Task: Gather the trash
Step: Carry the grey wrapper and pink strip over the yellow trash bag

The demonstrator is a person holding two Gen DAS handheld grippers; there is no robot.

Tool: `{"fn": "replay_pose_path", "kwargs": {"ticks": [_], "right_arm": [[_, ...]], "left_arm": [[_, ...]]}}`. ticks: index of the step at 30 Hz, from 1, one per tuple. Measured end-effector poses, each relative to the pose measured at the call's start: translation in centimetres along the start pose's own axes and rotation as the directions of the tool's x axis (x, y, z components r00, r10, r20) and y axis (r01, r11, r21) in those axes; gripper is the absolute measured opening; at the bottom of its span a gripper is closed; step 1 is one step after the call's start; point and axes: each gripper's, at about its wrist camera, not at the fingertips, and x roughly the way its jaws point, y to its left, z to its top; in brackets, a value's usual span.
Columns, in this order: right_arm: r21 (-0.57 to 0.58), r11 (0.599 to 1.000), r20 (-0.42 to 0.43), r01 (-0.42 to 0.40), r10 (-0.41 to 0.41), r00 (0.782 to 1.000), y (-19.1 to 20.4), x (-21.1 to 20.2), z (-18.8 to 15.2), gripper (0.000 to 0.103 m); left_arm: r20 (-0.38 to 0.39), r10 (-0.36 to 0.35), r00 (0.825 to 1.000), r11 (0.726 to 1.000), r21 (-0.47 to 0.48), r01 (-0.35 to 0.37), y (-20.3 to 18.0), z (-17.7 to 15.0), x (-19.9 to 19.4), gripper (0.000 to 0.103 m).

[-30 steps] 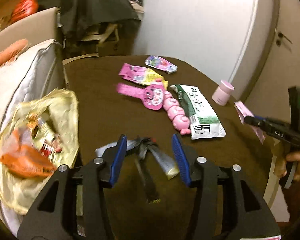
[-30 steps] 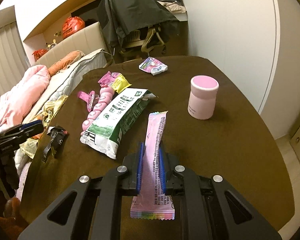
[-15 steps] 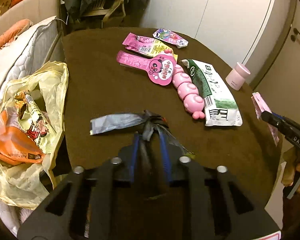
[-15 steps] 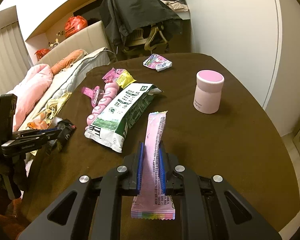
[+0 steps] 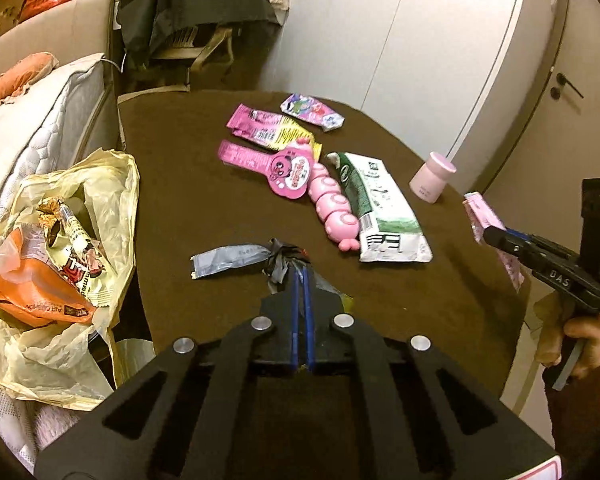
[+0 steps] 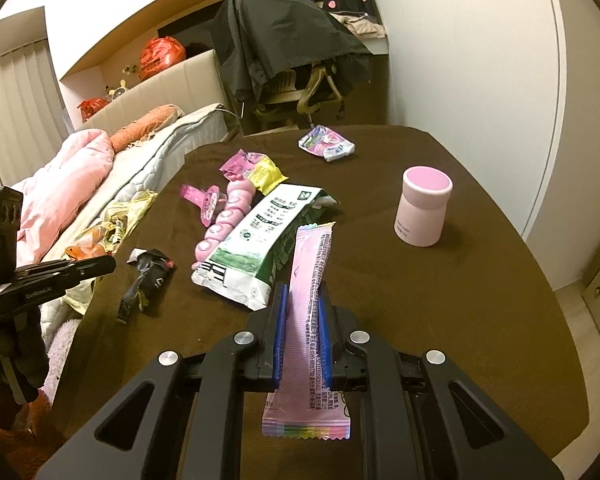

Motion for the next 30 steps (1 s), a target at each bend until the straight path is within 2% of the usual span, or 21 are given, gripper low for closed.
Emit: {"fn": "replay_pose_path", "kwargs": {"ticks": [1,2,4,5,7,11,12,13,14,17,24,30], "right_arm": [[0.0,1.0,0.0,-0.002,0.002,1.0,0.0,0.0,0.0,0.014],[0.0,1.0,0.0,-0.004,0.004,1.0,0.0,0.0,0.0,0.014],[0.001,1.0,-0.003,-0.008,0.008,1.0,0.0,0.0,0.0,0.014],[0.002,1.0,-0.004,-0.011,0.011,1.0,0.0,0.1,-0.1,0.014],[0.005,1.0,-0.009,-0.013,0.013,1.0,0.0,0.3,-0.3,0.014],[0.012,1.0,-0.015,-0.018,0.018,1.0,-0.1,0.6,-0.6,0.014],[0.015,1.0,-0.015,-0.018,0.018,1.0,-0.3,0.6,-0.6,0.014],[0.017,1.0,-0.014,-0.016,0.016,1.0,-0.3,0.6,-0.6,0.014],[0.017,1.0,-0.014,-0.014,0.014,1.0,-0.4,0.7,-0.6,0.014],[0.014,1.0,-0.014,-0.012,0.012,1.0,-0.4,0.8,-0.4,0.014],[-0.045,0.999,0.013,-0.022,0.022,1.0,1.2,0.4,1.1,0.014],[-0.072,0.997,-0.024,-0.032,0.03,0.999,2.9,1.7,2.8,0.014]], "left_arm": [[0.003,-0.005,1.0,1.0,0.001,0.005,0.0,0.1,-0.1,0.006],[0.007,-0.003,1.0,1.0,0.003,0.003,0.0,0.2,-0.1,0.02],[0.025,0.018,1.0,1.0,0.018,-0.019,-0.1,0.8,0.3,0.042],[0.027,0.027,0.999,0.999,0.024,-0.028,0.0,1.1,0.7,0.042],[0.005,0.068,0.998,0.997,0.047,-0.069,-0.1,1.7,2.4,0.042],[-0.09,0.117,0.989,0.988,0.114,-0.106,-0.3,1.6,5.8,0.041],[-0.118,0.119,0.986,0.987,0.126,-0.104,-0.3,1.3,6.3,0.037],[-0.122,0.117,0.986,0.986,0.132,-0.101,-0.3,1.1,6.4,0.028],[-0.11,0.115,0.987,0.986,0.135,-0.1,-0.5,1.1,6.0,0.017],[-0.097,0.087,0.991,0.99,0.12,-0.076,-0.4,0.7,5.3,0.012],[-0.03,0.081,0.996,0.995,0.064,-0.079,0.2,0.5,1.8,0.011],[0.033,0.13,0.991,0.991,0.004,-0.13,2.2,0.5,-1.8,0.012]]}}
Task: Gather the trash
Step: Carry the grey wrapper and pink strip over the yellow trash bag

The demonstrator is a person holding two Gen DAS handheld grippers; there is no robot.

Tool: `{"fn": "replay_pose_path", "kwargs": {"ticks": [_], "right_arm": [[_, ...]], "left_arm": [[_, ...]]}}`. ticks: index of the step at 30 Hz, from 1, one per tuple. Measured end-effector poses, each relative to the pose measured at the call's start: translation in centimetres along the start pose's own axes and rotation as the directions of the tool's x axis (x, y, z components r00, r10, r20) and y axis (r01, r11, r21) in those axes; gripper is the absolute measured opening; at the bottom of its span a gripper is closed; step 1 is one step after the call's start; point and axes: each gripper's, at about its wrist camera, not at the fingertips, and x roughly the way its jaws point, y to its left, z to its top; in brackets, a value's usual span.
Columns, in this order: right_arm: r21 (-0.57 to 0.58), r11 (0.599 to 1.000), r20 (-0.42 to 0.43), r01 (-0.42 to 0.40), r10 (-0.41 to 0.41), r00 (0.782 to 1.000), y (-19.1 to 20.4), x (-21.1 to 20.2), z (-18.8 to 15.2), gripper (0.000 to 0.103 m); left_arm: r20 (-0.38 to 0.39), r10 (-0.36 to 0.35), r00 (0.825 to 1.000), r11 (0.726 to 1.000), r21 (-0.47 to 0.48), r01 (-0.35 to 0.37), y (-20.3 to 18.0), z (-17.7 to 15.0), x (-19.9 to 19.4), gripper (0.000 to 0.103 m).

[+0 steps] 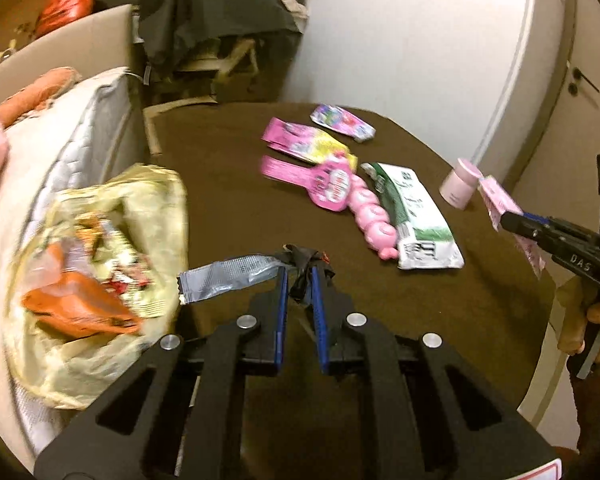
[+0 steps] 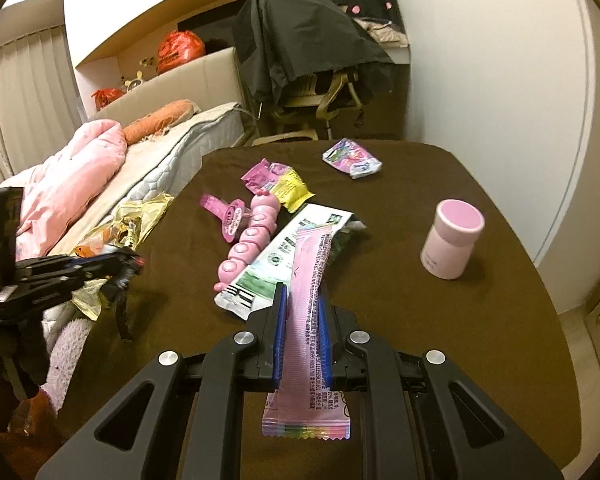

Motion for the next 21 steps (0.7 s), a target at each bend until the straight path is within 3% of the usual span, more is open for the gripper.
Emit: {"fn": "replay_pose_path", "kwargs": {"ticks": [14,21], "right_arm": [[-0.17,0.978,-0.043,-0.118,0.112,0.993,11.1,3.4,4.1,0.014],[-0.233,0.957,-0.082,-0.175,0.16,0.984,15.9,6.9,5.6,0.014]], "left_arm": [[0.079,0.068,0.995,0.976,-0.212,-0.049,9.8,-1.3,-4.8,0.012],[0.077,0.07,0.995,0.96,-0.275,-0.046,14.4,-2.2,-5.3,0.012]]}}
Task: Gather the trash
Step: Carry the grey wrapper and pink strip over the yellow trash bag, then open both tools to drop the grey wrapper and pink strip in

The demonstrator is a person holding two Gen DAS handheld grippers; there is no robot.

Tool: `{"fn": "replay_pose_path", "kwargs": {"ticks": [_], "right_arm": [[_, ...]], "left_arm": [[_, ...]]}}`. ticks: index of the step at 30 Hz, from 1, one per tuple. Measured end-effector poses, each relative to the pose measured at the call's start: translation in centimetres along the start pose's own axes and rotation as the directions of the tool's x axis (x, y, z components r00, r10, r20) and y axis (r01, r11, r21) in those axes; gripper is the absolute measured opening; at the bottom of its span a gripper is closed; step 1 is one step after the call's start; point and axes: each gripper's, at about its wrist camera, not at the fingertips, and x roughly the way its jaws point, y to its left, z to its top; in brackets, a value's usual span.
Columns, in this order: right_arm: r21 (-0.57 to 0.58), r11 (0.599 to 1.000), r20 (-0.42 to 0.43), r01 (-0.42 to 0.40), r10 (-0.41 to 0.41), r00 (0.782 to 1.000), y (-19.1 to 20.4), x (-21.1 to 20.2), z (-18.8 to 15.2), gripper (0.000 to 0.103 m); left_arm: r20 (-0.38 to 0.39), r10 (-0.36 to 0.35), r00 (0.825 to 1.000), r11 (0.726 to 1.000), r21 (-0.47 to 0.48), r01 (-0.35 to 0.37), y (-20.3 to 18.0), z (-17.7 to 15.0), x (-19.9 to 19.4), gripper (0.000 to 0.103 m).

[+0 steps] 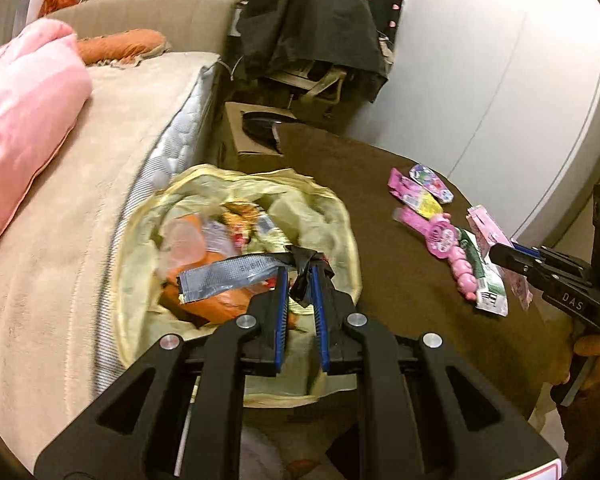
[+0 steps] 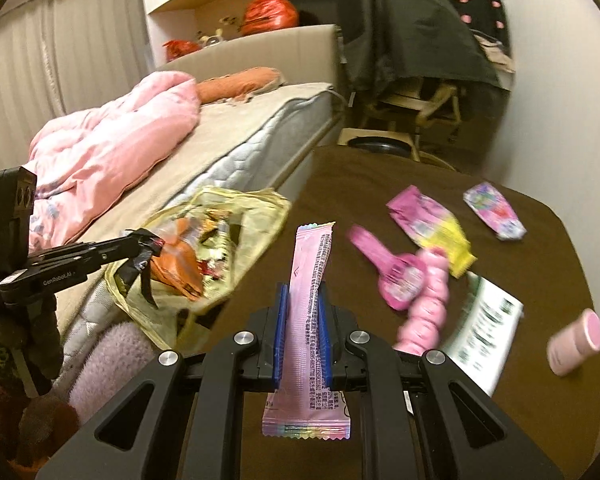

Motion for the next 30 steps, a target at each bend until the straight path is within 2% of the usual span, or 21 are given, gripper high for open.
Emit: {"fn": "replay_pose_path", "kwargs": {"ticks": [7,11,16,22,25,30], "right_arm": [[-0.061,0.993,-0.044,-0.103,0.101,0.994,3.7,4.3,2.5,0.014],[-0.093,0.981,-0.109,-0.173,0.162,0.981,5.9,8.0,4.0,0.014],[-0.107,0.964,-0.169,-0.245,0.225,0.96,7.6,12.5,5.7,0.014],[-0.053,0.968,-0.265,-0.247,0.224,0.938,6.5,18.2,6.4,0.014],[-0.038,0.972,-0.292,-0.234,0.213,0.932,5.9,19.6,6.2,0.014],[-0.05,0.971,-0.328,-0.234,0.205,0.922,5.5,20.5,5.5,0.014]], "left_arm": [[-0.047,-0.02,0.999,1.0,-0.005,0.02,3.3,1.0,1.7,0.012],[-0.076,-0.037,0.996,0.999,-0.034,0.034,5.1,1.6,3.2,0.012],[-0.076,-0.038,0.996,0.997,-0.071,0.033,7.1,3.0,4.8,0.012],[-0.098,-0.03,0.995,0.997,-0.08,0.022,8.4,3.9,7.8,0.012],[-0.142,-0.028,0.99,0.997,-0.07,0.018,8.4,3.3,9.4,0.012],[-0.167,-0.027,0.986,0.999,-0.045,0.02,8.2,2.5,9.1,0.012]]}}
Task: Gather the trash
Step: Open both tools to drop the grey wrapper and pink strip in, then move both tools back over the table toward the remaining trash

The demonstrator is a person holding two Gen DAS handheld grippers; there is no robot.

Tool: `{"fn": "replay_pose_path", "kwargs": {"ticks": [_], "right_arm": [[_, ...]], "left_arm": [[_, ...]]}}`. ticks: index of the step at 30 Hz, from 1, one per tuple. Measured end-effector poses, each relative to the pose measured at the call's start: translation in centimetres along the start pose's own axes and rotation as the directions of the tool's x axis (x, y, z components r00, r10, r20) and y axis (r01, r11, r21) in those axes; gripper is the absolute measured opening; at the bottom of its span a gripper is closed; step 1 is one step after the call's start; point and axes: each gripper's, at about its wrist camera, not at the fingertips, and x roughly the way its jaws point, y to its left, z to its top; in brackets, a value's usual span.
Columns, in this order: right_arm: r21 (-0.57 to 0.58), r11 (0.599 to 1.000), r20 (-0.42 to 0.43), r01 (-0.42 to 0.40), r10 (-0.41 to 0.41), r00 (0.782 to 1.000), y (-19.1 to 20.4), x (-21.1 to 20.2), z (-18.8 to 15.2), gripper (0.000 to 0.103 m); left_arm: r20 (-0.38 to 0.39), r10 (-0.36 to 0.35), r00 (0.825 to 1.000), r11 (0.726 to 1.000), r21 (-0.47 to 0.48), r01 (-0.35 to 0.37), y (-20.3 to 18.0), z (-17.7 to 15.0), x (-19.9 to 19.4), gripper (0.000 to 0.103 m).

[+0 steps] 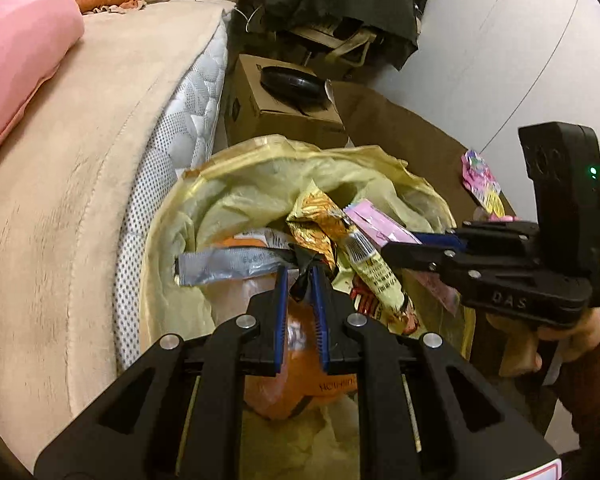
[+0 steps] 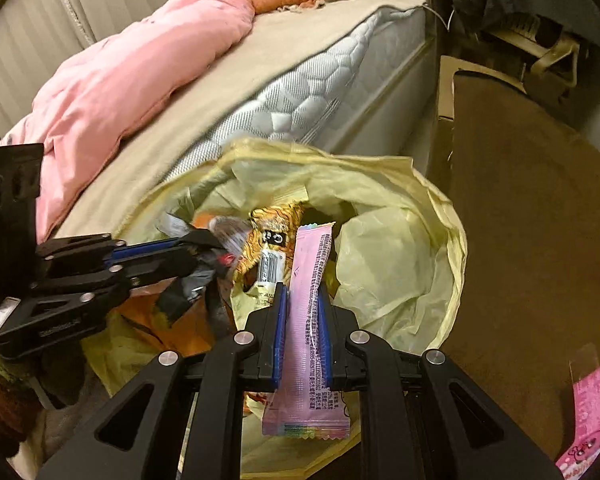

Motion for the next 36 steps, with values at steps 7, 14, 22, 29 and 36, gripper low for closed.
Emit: {"fn": "replay_pose_path", "kwargs": {"ticks": [7,14,22,29,36], "right_arm": [[0.003,1.0,0.022,0.007,-0.008,1.0,0.2,-0.5,-0.6,0.026],[0.035,0.999,0.051,0.004,-0.005,0.999,-0.3,-1.6,-1.1,0.031],[0.032,0.999,0.12,0.015,-0.018,0.993,0.6,-4.4,-1.8,0.042],[0.047,0.998,0.236,0.053,-0.062,0.97,-0.9,-10.0,-3.3,0.043],[0.141,0.98,0.324,0.144,-0.183,0.928,-7.2,-16.4,-6.5,0.055]], "left_arm": [[-0.009,0.019,1.0,1.0,0.001,-0.019,0.0,-0.2,-0.2,0.015],[0.01,0.024,1.0,0.999,-0.032,-0.024,0.5,-0.1,-2.1,0.036],[0.08,0.055,0.995,0.994,-0.097,-0.047,0.9,0.5,-5.2,0.044],[0.152,0.072,0.986,0.997,-0.039,-0.066,-3.5,1.7,-6.3,0.045],[0.138,-0.024,0.99,0.996,0.087,0.012,-11.2,2.8,-3.3,0.045]]}}
